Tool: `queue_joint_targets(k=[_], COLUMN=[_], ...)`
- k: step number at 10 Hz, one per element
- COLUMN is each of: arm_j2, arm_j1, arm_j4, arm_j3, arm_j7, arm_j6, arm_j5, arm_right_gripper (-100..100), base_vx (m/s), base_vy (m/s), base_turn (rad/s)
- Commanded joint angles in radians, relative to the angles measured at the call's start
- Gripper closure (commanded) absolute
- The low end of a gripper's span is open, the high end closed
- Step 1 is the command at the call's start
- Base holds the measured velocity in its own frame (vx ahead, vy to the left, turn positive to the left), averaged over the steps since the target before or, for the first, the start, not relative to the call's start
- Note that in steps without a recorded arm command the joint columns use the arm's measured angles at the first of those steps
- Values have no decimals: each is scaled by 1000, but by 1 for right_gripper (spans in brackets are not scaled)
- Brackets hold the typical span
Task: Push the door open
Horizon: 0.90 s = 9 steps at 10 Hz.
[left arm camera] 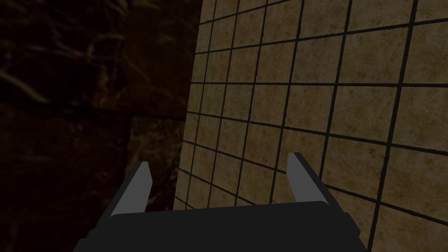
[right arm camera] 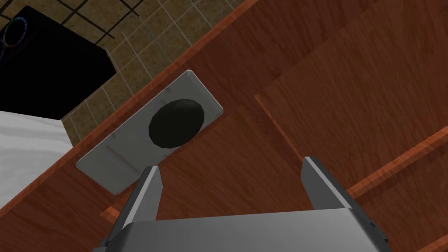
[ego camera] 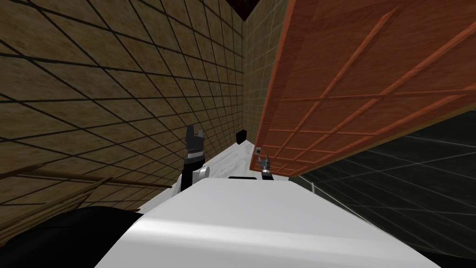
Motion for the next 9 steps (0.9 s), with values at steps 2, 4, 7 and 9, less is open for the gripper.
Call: queue_joint_targets(k=[2, 4, 7, 9], arm_j2=[4, 7, 14, 17], arm_j1=[-8, -14, -24, -30], arm_j4=[6, 10, 17, 20], arm_j3=[22, 37, 64, 78], arm_j7=[-70, -111, -193, -233], arm_j6=[0, 1, 1, 2], arm_j5=[-43, -71, -124, -150], arm_right_gripper=[-100, -100, -100, -100], base_vx=[-33, -51, -37, -43], base_vy=[-14, -19, -12, -16], base_turn=[28, 34, 27, 33])
